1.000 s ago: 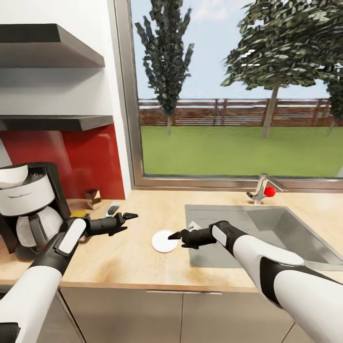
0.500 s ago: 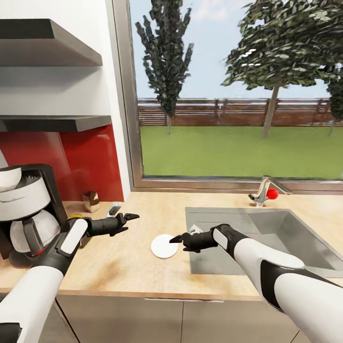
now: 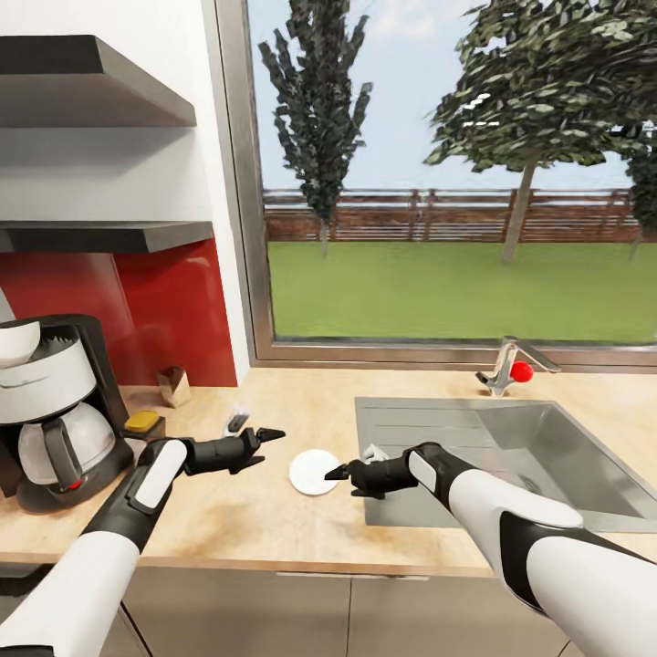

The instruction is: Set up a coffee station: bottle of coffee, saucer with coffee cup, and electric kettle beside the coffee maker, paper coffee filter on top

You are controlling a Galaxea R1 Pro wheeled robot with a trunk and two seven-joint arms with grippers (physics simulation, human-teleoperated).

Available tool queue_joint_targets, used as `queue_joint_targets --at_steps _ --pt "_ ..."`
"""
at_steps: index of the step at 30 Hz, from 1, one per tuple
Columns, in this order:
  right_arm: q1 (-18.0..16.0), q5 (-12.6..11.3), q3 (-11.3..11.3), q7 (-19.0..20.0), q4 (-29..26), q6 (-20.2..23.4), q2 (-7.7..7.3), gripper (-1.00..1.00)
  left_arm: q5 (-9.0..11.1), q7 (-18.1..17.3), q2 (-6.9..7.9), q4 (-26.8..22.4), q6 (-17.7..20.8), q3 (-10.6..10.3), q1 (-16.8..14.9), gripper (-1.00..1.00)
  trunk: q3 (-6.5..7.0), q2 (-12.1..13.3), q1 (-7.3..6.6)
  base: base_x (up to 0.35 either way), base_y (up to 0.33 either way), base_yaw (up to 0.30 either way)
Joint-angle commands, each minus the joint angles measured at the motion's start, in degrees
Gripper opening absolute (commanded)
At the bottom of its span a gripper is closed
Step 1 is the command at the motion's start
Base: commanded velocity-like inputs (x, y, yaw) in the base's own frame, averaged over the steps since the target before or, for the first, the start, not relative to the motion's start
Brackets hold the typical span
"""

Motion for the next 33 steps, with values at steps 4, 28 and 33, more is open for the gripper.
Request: queue_joint_targets --at_steps 4,28,33 --pt "-0.05 0.58 -0.46 0.37 -0.20 0.25 0.07 1.00 -0.36 -0.46 -0.28 -0.02 0.06 0.00 0.04 1.00 -0.14 -0.13 0.04 0.000 0.000 0.000" --pt "-0.05 0.49 -0.37 0.29 0.24 0.17 0.52 1.00 -0.65 -16.14 5.14 8.68 -2.24 0.23 2.43 1.00 -0.14 -0.13 0.04 0.010 0.000 -0.071" --pt "-0.05 0.49 -0.37 0.30 0.24 0.17 0.51 1.00 -0.66 -16.18 5.09 8.73 -2.36 0.20 2.43 1.00 -0.14 -0.13 0.04 0.236 0.000 0.000"
